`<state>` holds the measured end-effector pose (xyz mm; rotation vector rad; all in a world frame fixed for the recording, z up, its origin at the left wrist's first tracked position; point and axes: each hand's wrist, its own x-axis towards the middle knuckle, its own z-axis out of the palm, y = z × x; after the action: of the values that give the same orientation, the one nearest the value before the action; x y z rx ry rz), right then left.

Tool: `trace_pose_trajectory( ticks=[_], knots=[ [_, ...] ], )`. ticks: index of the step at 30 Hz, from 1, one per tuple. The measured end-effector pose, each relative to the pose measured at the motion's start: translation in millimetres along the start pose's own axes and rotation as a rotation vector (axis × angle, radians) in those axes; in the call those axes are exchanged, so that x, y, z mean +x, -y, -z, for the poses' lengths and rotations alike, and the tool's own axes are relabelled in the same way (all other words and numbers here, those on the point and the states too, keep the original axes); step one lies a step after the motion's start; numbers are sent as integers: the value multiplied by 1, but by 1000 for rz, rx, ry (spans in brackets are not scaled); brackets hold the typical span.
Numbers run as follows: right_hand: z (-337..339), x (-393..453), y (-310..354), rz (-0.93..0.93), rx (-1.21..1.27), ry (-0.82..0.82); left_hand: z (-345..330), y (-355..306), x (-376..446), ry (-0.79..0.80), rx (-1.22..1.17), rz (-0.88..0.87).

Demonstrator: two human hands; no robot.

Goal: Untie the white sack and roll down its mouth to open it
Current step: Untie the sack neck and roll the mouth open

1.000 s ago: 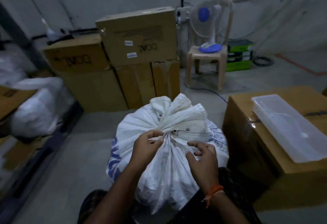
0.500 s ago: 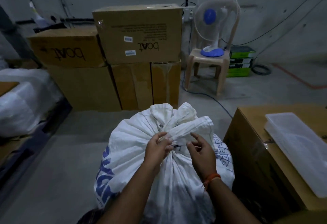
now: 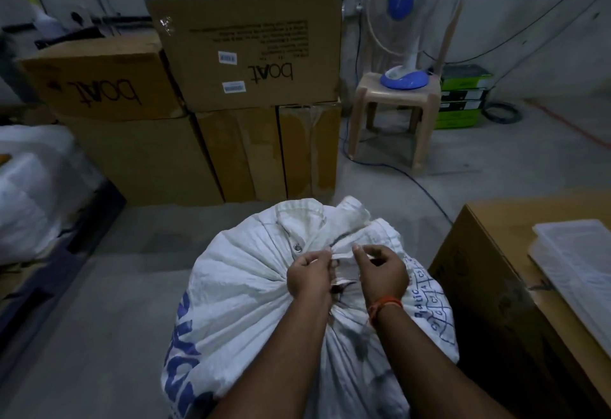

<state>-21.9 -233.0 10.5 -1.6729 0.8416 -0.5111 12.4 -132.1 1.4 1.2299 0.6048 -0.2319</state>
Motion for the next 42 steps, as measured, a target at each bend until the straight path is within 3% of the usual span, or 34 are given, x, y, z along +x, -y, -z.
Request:
trace_pose_trajectory(
  ticks=[3, 6, 11, 15, 19, 26, 34, 42],
  knots=[
    [7, -5, 11, 27, 77, 54, 7, 0, -15, -72, 66, -122],
    [20, -25, 17, 86, 190, 135, 31, -5, -55, 2, -12, -207],
    [53, -96, 19, 67, 385, 327, 81, 7, -121, 39, -93, -271],
    [83, -164, -1, 38, 372, 371, 119, 33, -158, 5, -131, -273],
    [106, -209, -28, 51, 266, 374, 149, 51, -178, -7, -82, -248],
    [127, -231, -37, 171, 234, 224, 168, 50, -183, 41, 26, -274],
    [131, -234, -39, 252, 266, 355, 163, 55, -181, 73, 59, -343],
    [125, -218, -75, 145, 129, 331, 185, 88, -177, -26, 178, -347]
  ],
)
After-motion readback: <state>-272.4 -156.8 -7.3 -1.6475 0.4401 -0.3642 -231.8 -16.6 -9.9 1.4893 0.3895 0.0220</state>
